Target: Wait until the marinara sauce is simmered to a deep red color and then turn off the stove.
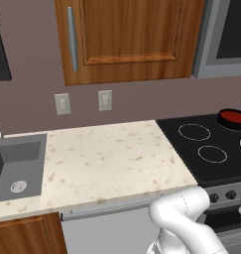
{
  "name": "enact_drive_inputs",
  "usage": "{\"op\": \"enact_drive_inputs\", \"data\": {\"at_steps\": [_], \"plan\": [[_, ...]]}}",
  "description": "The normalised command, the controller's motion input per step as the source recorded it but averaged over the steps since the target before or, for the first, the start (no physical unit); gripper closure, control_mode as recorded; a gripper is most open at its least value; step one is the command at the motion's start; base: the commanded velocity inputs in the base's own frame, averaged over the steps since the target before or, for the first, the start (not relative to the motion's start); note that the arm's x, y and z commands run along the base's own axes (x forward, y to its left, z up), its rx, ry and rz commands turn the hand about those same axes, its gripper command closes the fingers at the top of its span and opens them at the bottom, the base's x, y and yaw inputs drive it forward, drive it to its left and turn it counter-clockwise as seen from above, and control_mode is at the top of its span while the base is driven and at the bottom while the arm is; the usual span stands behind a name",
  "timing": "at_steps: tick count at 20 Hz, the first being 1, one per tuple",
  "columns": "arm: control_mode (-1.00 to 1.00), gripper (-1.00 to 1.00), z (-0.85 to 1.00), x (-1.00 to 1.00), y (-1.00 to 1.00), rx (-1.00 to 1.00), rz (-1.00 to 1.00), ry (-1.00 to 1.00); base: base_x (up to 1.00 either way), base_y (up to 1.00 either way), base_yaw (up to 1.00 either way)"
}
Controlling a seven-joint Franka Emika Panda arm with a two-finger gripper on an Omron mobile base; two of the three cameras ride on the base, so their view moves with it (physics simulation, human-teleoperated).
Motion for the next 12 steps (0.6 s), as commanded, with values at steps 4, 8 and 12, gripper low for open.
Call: {"op": "enact_drive_inputs", "data": {"at_steps": [4,8,12], "plan": [[-1.00,-1.00,0.00,0.00,0.00,0.00,0.00,0.00,0.00,0.00,0.00],[-1.00,-1.00,0.00,0.00,0.00,0.00,0.00,0.00,0.00,0.00,0.00],[-1.00,-1.00,0.00,0.00,0.00,0.00,0.00,0.00,0.00,0.00,0.00]]}}
